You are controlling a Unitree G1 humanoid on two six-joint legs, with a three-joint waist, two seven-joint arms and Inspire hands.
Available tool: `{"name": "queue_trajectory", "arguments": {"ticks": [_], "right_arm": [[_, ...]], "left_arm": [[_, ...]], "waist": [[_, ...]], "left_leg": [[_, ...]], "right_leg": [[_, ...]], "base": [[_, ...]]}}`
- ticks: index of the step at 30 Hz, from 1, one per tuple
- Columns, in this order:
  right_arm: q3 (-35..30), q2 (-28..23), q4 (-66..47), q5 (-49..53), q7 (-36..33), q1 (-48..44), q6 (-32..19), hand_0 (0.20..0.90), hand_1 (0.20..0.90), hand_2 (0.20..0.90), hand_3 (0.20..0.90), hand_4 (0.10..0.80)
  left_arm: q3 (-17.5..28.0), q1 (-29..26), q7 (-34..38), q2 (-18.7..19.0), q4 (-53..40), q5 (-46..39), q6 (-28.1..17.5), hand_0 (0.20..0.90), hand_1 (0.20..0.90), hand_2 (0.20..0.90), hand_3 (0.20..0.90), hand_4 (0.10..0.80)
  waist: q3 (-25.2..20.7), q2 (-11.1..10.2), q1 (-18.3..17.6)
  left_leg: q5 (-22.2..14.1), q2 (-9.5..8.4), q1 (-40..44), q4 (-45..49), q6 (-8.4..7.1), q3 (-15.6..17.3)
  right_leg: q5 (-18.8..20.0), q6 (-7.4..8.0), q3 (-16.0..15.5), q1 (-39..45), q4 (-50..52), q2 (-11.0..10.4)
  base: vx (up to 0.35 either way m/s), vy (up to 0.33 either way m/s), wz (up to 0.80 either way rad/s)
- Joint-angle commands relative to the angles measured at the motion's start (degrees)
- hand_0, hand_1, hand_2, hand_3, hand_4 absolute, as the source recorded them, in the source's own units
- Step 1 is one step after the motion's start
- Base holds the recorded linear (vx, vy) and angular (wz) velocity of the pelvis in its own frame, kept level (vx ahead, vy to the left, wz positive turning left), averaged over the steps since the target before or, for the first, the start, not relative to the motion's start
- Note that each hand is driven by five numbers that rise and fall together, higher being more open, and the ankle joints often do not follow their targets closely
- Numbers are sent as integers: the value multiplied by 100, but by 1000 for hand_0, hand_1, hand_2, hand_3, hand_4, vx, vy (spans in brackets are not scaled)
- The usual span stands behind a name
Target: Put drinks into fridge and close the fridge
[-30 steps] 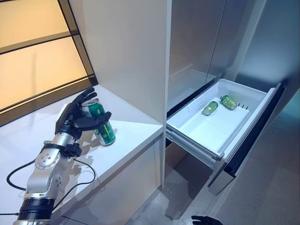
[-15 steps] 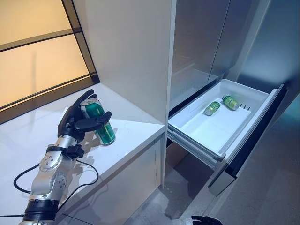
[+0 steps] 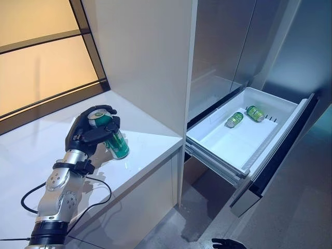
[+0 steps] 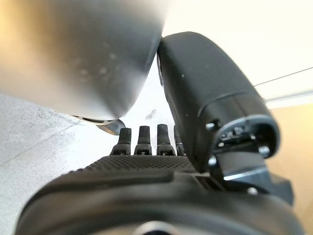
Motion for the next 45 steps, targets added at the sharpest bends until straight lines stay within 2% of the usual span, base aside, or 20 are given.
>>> {"name": "queue_trajectory", "arguments": {"ticks": [1, 15, 20, 26, 27, 33, 38, 39, 40, 42, 45], "right_arm": [[269, -124, 263, -283, 165, -50, 38, 900, 900, 900, 900, 800], [371, -89, -78, 118, 228, -108, -150, 900, 900, 900, 900, 800], [424, -89, -709, 93, 116, -108, -598, 900, 900, 900, 900, 800], [517, -57, -2338, 435, 149, 106, -571, 900, 900, 900, 900, 800], [517, -57, -2338, 435, 149, 106, -571, 900, 900, 900, 900, 800], [593, -4, -4430, 683, 905, 536, -142, 900, 900, 900, 900, 800], [446, -253, -5930, 1309, 1508, 618, 13, 900, 900, 900, 900, 800], [444, -257, -5940, 1312, 1507, 625, 21, 900, 900, 900, 900, 800], [290, -377, -6524, 1736, 1700, 578, 51, 900, 900, 900, 900, 800], [106, -522, -7210, 2107, 1783, 465, 240, 900, 900, 900, 900, 800], [-103, -723, -7854, 2419, 1671, 260, 167, 900, 900, 900, 900, 800]], "left_arm": [[539, -636, -33, 216, -650, -91, -744, 300, 300, 300, 200, 100], [396, -704, -679, 322, -1348, -323, -698, 300, 300, 300, 200, 100], [219, -778, -1037, 246, -1613, -581, -706, 300, 300, 300, 200, 100], [-184, -919, -1396, -2, -1791, -706, -668, 300, 300, 300, 200, 100], [-184, -919, -1396, -2, -1791, -706, -668, 300, 300, 300, 200, 100], [-592, -871, -1719, -189, -1782, -558, -803, 300, 300, 300, 200, 100], [-814, -705, -2037, -170, -1720, -597, -994, 300, 300, 300, 200, 100], [-816, -704, -2037, -173, -1720, -596, -995, 300, 300, 300, 200, 100], [-872, -618, -2141, -183, -1714, -560, -1064, 300, 300, 300, 200, 100], [-951, -510, -2186, -199, -1718, -488, -1159, 300, 300, 300, 200, 100], [-1007, -411, -2287, -207, -1718, -468, -1170, 300, 300, 300, 200, 100]], "waist": [[-112, -18, -112], [-120, -43, -229], [-140, -48, -393], [-135, -63, -638], [-135, -63, -638], [-118, -94, -880], [-128, -111, -989], [-129, -109, -987], [-126, -112, -1014], [-131, -113, -1031], [-161, -109, -1025]], "left_leg": [[-332, -272, -8, 78, 104, 418], [-361, -221, 14, 74, 127, 548], [-361, -190, 18, 73, 130, 731], [-332, -189, -2, 100, 126, 882], [-332, -189, -2, 100, 126, 882], [-307, -211, -17, 96, 131, 979], [-259, -218, -30, 95, 121, 1024], [-259, -218, -30, 95, 121, 1024], [-245, -222, -37, 100, 123, 1028], [-238, -229, -49, 113, 133, 1028], [-238, -234, -60, 119, 148, 1021]], "right_leg": [[-632, 191, 319, 129, 342, 162], [-575, 189, 567, 74, 315, 240], [-517, 199, 764, 11, 295, 286], [-384, 239, 993, -90, 262, 292], [-384, 239, 993, -90, 262, 292], [-244, 318, 1093, -164, 183, 257], [-146, 365, 1136, -225, 153, 237], [-146, 365, 1136, -225, 152, 237], [-115, 375, 1142, -251, 153, 229], [-96, 381, 1160, -279, 163, 227], [-83, 387, 1167, -303, 170, 220]], "base": [[0, 0, 0], [0, -3, -2], [3, -1, -24], [13, -3, -27], [5, -9, -27], [1, -4, -16], [8, -3, -14], [7, 6, -13], [5, 13, -6], [0, 0, 0], [0, 0, 0]]}}
